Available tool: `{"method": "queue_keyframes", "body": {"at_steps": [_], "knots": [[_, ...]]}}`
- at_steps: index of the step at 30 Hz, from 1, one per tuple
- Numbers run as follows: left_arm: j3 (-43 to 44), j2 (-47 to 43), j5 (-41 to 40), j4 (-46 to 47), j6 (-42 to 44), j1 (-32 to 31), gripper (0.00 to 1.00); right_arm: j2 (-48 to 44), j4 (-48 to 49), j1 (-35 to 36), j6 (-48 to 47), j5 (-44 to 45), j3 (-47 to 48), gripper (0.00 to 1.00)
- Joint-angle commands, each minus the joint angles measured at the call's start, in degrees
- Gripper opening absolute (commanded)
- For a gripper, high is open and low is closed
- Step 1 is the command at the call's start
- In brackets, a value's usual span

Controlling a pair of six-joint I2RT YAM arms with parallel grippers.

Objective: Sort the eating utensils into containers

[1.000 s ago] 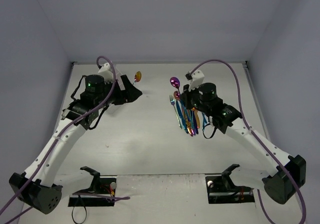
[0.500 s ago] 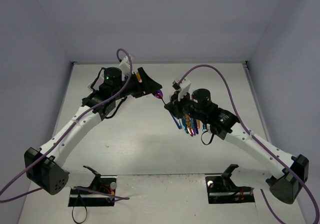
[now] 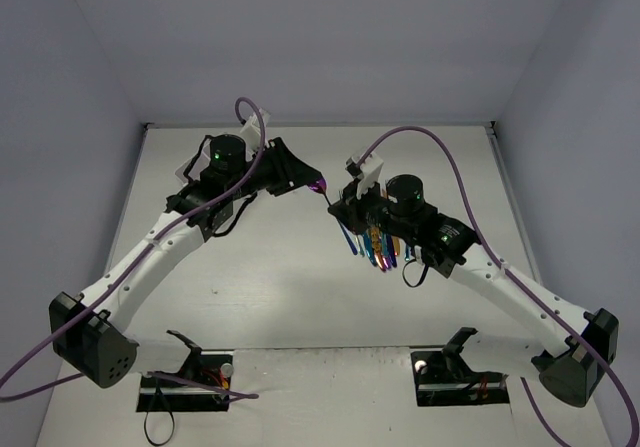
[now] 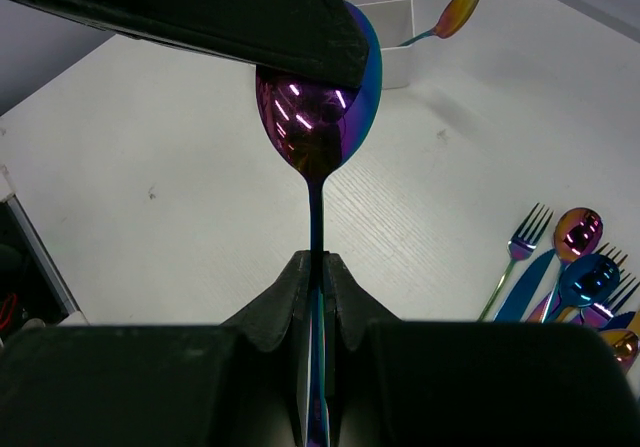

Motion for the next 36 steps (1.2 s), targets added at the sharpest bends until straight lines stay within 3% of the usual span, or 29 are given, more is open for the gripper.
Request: {"method": "queue_keyframes", "body": {"at_steps": [1,5,9,14,19,24,36], "knots": [[0.31,-3.18,1.46,6.72,-1.55,-0.26,0.05,0.02,5.4,0.28,-0.41,-0.37,2.36,0.0],[-0.61,-3.93,1.43,7.78,-2.34,-0.27,0.0,0.34,5.64,0.28,-0.32,0.06,2.27,0.08],[-1.33,-4.76,-0.04,8.28,-2.02,-0.26,0.0,0.53,5.65,0.28,-0.23,1.18,2.16,0.59],[0.7,-5.02,-4.35,2.93,2.55,-0.08,0.0,0.27,5.47,0.2,0.26,6.12,0.89,0.85],[5.7,-3.83,-16.72,-4.34,11.7,1.2,0.0,-1.54,4.14,-0.56,3.21,15.27,-2.05,0.97],[10.14,-0.48,-29.59,-6.22,17.21,4.09,0.0,-2.88,0.41,-1.21,6.77,23.47,-4.74,0.98],[18.64,14.19,-40.09,2.26,23.87,11.11,0.0,-9.34,-2.62,-1.93,9.45,25.02,-8.99,1.0]]}}
